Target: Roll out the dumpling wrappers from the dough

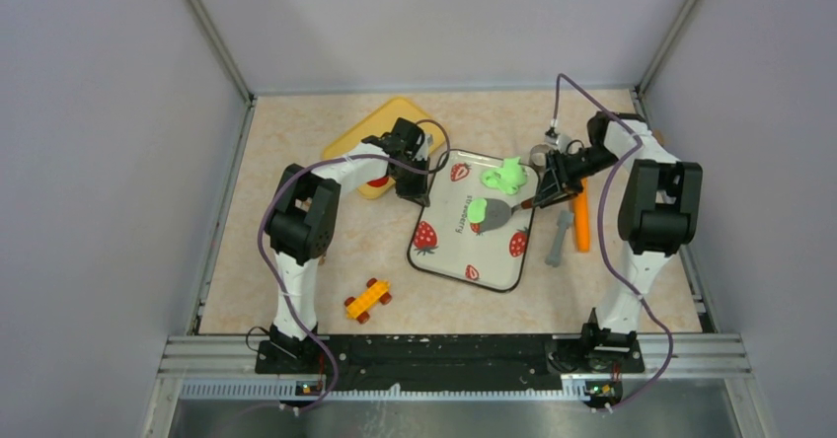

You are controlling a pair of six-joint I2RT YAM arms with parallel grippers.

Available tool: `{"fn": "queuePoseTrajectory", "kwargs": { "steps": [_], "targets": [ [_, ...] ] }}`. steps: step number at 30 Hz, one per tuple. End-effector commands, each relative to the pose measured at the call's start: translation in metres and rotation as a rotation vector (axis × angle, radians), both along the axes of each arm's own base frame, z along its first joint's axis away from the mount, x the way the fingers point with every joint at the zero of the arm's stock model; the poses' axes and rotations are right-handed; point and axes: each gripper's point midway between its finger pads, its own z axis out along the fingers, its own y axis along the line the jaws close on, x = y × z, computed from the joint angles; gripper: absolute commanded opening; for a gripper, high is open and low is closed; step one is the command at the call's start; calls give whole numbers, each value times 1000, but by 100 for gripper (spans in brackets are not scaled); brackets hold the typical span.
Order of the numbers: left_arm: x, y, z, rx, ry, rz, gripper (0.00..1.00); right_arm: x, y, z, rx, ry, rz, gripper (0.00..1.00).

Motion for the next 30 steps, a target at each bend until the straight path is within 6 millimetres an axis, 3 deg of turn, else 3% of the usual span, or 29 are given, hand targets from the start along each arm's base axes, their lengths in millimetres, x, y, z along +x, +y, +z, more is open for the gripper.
{"fn": "queuePoseTrajectory", "kwargs": {
  "steps": [1, 22, 30],
  "targets": [
    [-10, -6, -4, -8, 24, -39, 0, 3, 7, 43, 52, -123, 26, 0],
    [-4, 3, -3, 32, -18, -59, 0, -12, -31, 61, -26, -177, -35, 0],
    [-7, -1, -2, 10, -15, -94, 0, -18, -47, 47, -125, -159, -52, 0]
  ]
}}
